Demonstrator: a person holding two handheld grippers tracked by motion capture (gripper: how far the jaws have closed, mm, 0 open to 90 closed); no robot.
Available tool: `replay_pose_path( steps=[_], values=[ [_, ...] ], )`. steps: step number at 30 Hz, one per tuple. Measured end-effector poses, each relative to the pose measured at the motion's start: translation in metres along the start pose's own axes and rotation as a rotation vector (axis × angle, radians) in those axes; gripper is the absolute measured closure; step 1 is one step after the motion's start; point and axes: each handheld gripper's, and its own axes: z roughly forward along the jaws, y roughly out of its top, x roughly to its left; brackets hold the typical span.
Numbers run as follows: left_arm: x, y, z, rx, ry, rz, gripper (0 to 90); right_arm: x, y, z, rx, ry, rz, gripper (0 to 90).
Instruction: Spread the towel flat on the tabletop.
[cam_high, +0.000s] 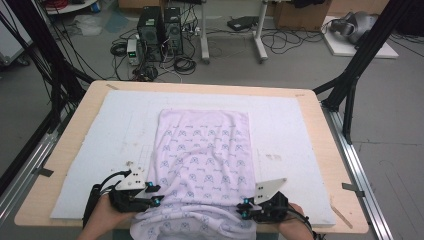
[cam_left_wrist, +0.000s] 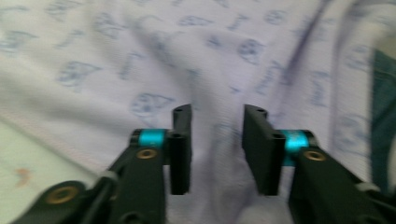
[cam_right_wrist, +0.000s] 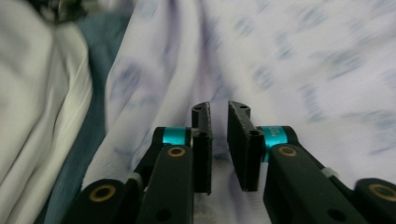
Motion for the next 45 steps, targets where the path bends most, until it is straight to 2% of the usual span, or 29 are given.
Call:
replay_pose_path(
  steps=[1, 4, 6, 8, 9, 10, 12, 13, 16, 18, 19, 23, 25, 27, 28, 30, 34, 37, 39, 42, 45],
  values=[
    [0.003, 0.002, 0.0, 0.003, 0.012, 0.0, 57.8, -0.004, 0.003, -0.003, -0.028, -0.019, 0.016, 74.6],
    [0.014, 0.005, 0.004, -0.004, 0.048, -0.03, 56.1, -0.023, 0.011, -0.004, -0.043, -0.08, 0.044, 69.6],
    [0.02, 0.004, 0.009, 0.007, 0.073, -0.053, 56.0, -0.038, 0.012, 0.0, -0.033, -0.109, 0.065, 62.9],
    [0.024, 0.002, 0.017, 0.042, 0.098, -0.068, 57.4, -0.051, 0.009, 0.003, -0.015, -0.147, 0.097, 60.7],
    [0.025, 0.0, 0.02, 0.051, 0.092, -0.068, 59.9, -0.057, 0.007, 0.006, 0.008, -0.164, 0.111, 59.1],
    [0.025, 0.0, 0.02, 0.036, 0.092, -0.062, 62.5, -0.061, 0.005, 0.009, 0.032, -0.177, 0.122, 59.1],
    [0.025, 0.001, 0.021, 0.034, 0.096, -0.051, 76.7, -0.065, 0.002, 0.016, 0.064, -0.18, 0.129, 62.2],
    [0.025, 0.002, 0.022, 0.036, 0.097, -0.047, 85.0, -0.066, 0.001, 0.016, 0.049, -0.179, 0.125, 69.1],
    [0.03, 0.006, 0.024, 0.034, 0.097, -0.067, 87.7, -0.068, 0.003, 0.017, 0.05, -0.157, 0.104, 86.6],
    [0.036, 0.01, 0.023, 0.002, 0.098, -0.093, 87.8, -0.073, 0.004, 0.017, 0.05, -0.151, 0.102, 87.6],
    [0.041, 0.012, 0.021, -0.011, 0.107, -0.103, 87.8, -0.074, 0.004, 0.016, 0.055, -0.164, 0.11, 87.9],
    [0.055, 0.028, 0.016, -0.062, 0.19, -0.104, 87.8, -0.084, 0.015, 0.006, 0.058, -0.247, 0.096, 88.0],
    [0.062, 0.037, 0.017, -0.07, 0.241, -0.084, 87.8, -0.093, 0.021, 0.001, 0.047, -0.276, 0.102, 88.0],
    [0.071, 0.042, 0.02, -0.083, 0.256, -0.109, 87.8, -0.102, 0.025, -0.001, 0.043, -0.3, 0.106, 87.9],
    [0.075, 0.044, 0.023, -0.08, 0.274, -0.106, 87.8, -0.106, 0.025, 0.0, 0.039, -0.307, 0.115, 87.9],
    [0.085, 0.041, 0.029, -0.076, 0.296, -0.133, 87.8, -0.115, 0.023, 0.004, 0.05, -0.308, 0.134, 87.7],
    [0.097, 0.034, 0.041, -0.015, 0.286, -0.172, 86.2, -0.128, 0.016, 0.012, 0.048, -0.314, 0.183, 85.1],
    [0.094, 0.035, 0.033, -0.05, 0.283, -0.18, 73.7, -0.13, 0.015, 0.008, 0.013, -0.322, 0.197, 77.1],
    [0.088, 0.037, 0.024, -0.069, 0.278, -0.16, 69.3, -0.126, 0.018, 0.0, -0.019, -0.318, 0.193, 73.8],
    [0.072, 0.037, 0.01, -0.076, 0.263, -0.108, 63.3, -0.109, 0.026, -0.01, -0.058, -0.288, 0.173, 68.5],
    [0.052, 0.031, -0.003, -0.109, 0.233, -0.073, 60.0, -0.084, 0.032, -0.015, -0.058, -0.273, 0.102, 64.5]
  ],
)
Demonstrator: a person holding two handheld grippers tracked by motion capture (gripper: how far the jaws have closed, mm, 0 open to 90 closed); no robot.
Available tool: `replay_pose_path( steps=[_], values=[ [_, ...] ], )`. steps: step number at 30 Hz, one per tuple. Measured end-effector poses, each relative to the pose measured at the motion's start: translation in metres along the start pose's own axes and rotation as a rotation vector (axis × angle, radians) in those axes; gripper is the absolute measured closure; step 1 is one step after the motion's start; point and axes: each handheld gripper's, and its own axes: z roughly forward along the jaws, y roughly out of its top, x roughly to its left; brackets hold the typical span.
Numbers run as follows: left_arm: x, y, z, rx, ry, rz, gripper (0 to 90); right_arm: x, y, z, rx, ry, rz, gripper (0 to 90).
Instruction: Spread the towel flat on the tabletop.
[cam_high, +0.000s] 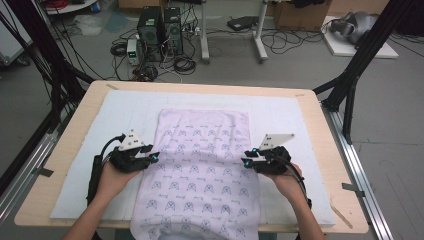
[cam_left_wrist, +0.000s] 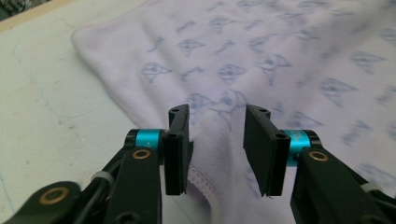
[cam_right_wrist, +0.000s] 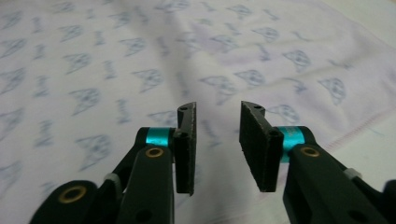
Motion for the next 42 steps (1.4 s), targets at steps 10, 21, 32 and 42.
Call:
replay_pose_path(
  steps=[10, 21, 32, 42],
  values=[
    [-0.014, -0.031, -0.028, 0.0, 0.019, 0.008, 50.4, 0.051, -0.024, 0.0, 0.057, 0.1, -0.077, 57.0],
    [-0.009, -0.025, -0.027, 0.004, -0.026, 0.036, 73.9, 0.036, -0.046, 0.01, 0.103, 0.049, -0.029, 54.9],
    [0.009, -0.008, 0.006, 0.076, 0.036, 0.054, 68.1, 0.024, -0.047, 0.001, 0.093, 0.016, -0.004, 55.3],
    [0.015, -0.008, -0.01, 0.041, 0.043, 0.014, 63.8, 0.028, -0.037, -0.005, 0.044, 0.039, -0.015, 54.5]
  ],
)
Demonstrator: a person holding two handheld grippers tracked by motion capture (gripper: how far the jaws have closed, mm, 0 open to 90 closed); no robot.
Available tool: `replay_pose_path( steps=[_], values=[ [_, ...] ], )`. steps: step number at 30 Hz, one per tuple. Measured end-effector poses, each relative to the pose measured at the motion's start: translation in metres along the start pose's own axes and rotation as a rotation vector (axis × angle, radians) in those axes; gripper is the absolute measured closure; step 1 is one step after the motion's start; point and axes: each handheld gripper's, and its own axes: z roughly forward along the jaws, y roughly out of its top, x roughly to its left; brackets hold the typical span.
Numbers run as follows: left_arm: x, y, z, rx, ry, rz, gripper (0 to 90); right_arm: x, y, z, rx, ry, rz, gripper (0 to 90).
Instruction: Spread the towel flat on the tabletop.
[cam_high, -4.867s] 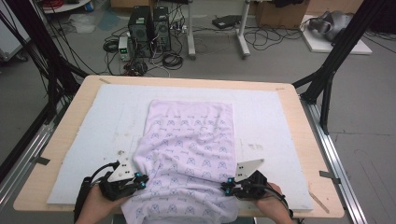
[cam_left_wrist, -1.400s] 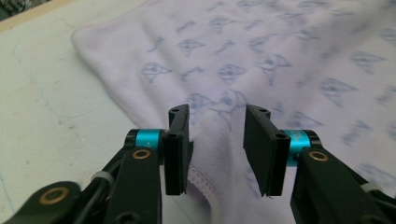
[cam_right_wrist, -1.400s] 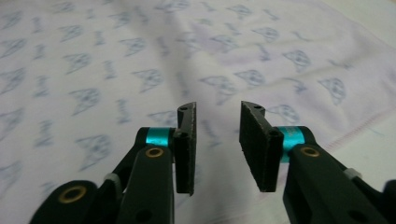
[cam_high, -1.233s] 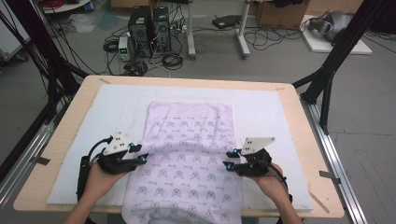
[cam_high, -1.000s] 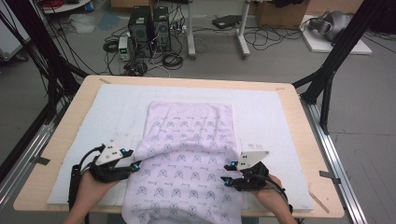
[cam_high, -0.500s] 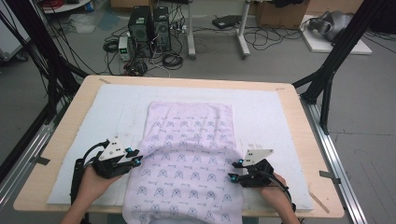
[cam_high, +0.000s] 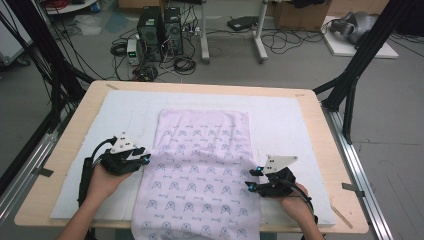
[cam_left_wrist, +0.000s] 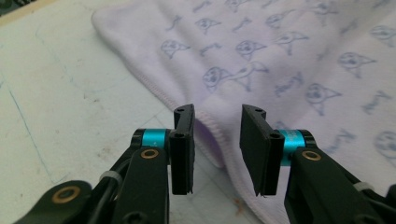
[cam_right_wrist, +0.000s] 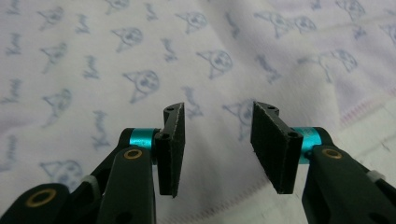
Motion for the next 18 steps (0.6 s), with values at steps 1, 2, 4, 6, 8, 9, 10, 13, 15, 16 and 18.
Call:
replay_pose_path(
  steps=[1, 2, 4, 6, 8, 9, 10, 13, 15, 16, 18],
  values=[
    [-0.002, 0.0, -0.004, -0.009, -0.003, 0.008, 63.1, 0.002, 0.003, 0.0, -0.003, 0.004, -0.005, 54.3],
    [-0.004, 0.001, -0.008, -0.017, -0.009, 0.012, 62.5, 0.005, 0.005, 0.0, -0.011, 0.011, -0.011, 54.3],
    [-0.007, 0.001, -0.016, -0.031, -0.02, 0.025, 61.4, 0.01, 0.01, 0.0, -0.021, 0.021, -0.027, 54.0],
    [-0.01, 0.001, -0.021, -0.035, -0.03, 0.032, 60.5, 0.014, 0.014, 0.002, -0.023, 0.031, -0.041, 53.9],
    [-0.013, 0.001, -0.025, -0.043, -0.046, 0.034, 59.8, 0.015, 0.016, 0.003, -0.024, 0.035, -0.045, 53.5],
    [-0.015, 0.0, -0.025, -0.047, -0.062, 0.033, 59.6, 0.015, 0.016, 0.004, -0.023, 0.038, -0.044, 53.2],
    [-0.018, -0.002, -0.025, -0.048, -0.08, 0.036, 59.4, 0.015, 0.016, 0.005, -0.022, 0.038, -0.043, 52.8],
    [-0.025, -0.009, -0.019, -0.035, -0.115, 0.047, 58.6, 0.014, 0.015, 0.007, -0.02, 0.039, -0.031, 52.3],
    [-0.028, -0.015, -0.011, -0.015, -0.132, 0.047, 56.9, 0.014, 0.013, 0.008, -0.021, 0.042, -0.019, 52.3],
    [-0.03, -0.019, -0.007, -0.002, -0.142, 0.038, 55.6, 0.013, 0.013, 0.008, -0.02, 0.042, -0.018, 52.5],
    [-0.033, -0.024, -0.001, 0.016, -0.178, 0.045, 55.4, 0.013, 0.011, 0.009, -0.013, 0.051, -0.019, 53.2]
  ],
)
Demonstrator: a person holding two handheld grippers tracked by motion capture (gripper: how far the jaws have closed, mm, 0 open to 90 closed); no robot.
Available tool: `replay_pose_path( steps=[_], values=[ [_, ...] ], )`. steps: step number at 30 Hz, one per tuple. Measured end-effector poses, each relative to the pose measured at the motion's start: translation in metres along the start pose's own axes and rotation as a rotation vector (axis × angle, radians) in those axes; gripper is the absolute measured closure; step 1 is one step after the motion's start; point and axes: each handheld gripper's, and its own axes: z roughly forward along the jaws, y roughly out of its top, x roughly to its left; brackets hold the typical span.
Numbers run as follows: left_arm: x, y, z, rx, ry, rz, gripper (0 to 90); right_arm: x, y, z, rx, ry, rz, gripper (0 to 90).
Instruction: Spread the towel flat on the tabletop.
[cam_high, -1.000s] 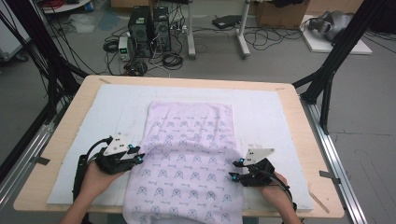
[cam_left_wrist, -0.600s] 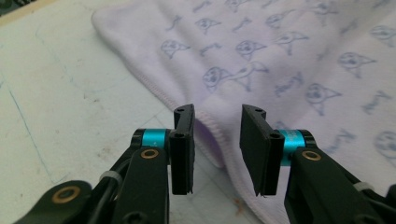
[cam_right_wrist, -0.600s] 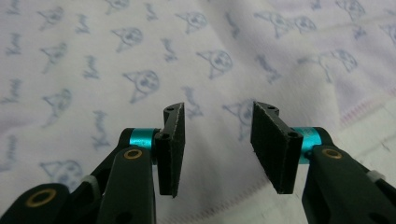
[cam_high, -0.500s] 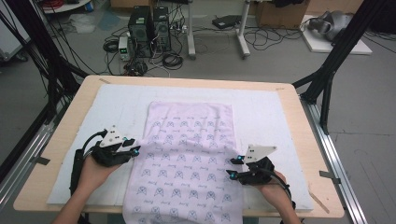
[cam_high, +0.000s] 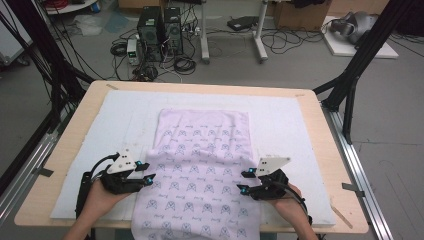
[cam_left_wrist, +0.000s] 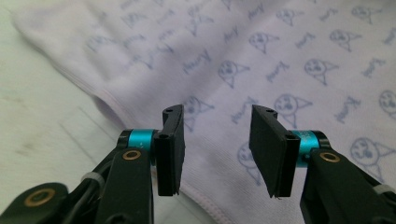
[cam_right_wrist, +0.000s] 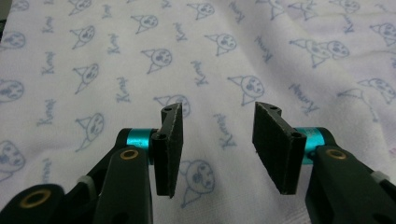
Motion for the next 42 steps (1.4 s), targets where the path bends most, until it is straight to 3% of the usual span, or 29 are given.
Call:
replay_pose_path(
  steps=[5, 8, 11, 13, 14, 18, 24, 30, 32, 33, 34, 36, 38, 40, 42],
  values=[
    [-0.009, -0.008, 0.014, 0.073, -0.055, 0.039, 59.0, 0.002, -0.007, 0.005, 0.035, 0.025, 0.003, 58.3],
    [-0.009, -0.011, 0.015, 0.062, -0.072, 0.029, 63.4, 0.004, -0.013, 0.013, 0.075, 0.048, 0.005, 66.6],
    [-0.011, -0.011, 0.014, 0.059, -0.098, 0.042, 75.7, 0.003, -0.017, 0.014, 0.036, 0.054, 0.032, 76.8],
    [-0.014, -0.011, 0.014, 0.059, -0.098, 0.054, 85.8, 0.0, -0.02, 0.014, 0.02, 0.087, 0.057, 86.3],
    [-0.015, -0.011, 0.013, 0.056, -0.093, 0.055, 86.4, -0.001, -0.02, 0.014, 0.018, 0.094, 0.062, 87.4],
    [-0.019, -0.014, 0.008, 0.051, -0.089, 0.056, 87.2, 0.007, -0.017, 0.012, 0.036, 0.072, 0.005, 88.1],
    [-0.032, -0.017, -0.009, 0.025, -0.105, 0.056, 87.4, 0.021, -0.013, 0.0, 0.005, 0.077, -0.034, 88.0],
    [-0.047, -0.023, -0.033, 0.004, -0.116, 0.058, 87.6, 0.044, -0.014, -0.016, 0.003, 0.118, -0.071, 88.0],
    [-0.053, -0.023, -0.043, -0.012, -0.134, 0.057, 87.5, 0.054, -0.013, -0.025, -0.027, 0.15, -0.085, 87.5],
    [-0.054, -0.022, -0.047, -0.017, -0.143, 0.063, 87.3, 0.057, -0.012, -0.03, -0.052, 0.166, -0.083, 85.1],
    [-0.056, -0.021, -0.049, -0.021, -0.147, 0.068, 85.3, 0.058, -0.011, -0.034, -0.063, 0.149, -0.084, 81.6],
    [-0.056, -0.019, -0.047, -0.015, -0.142, 0.062, 70.2, 0.057, -0.008, -0.037, -0.041, 0.111, -0.099, 76.4],
    [-0.054, -0.02, -0.04, 0.001, -0.138, 0.056, 60.6, 0.051, -0.007, -0.032, -0.015, 0.088, -0.079, 69.0],
    [-0.053, -0.022, -0.03, 0.02, -0.141, 0.054, 53.0, 0.047, -0.007, -0.022, 0.016, 0.098, -0.073, 61.6],
    [-0.054, -0.026, -0.02, 0.04, -0.148, 0.059, 53.1, 0.045, -0.01, -0.011, 0.033, 0.124, -0.074, 60.3]
  ],
)
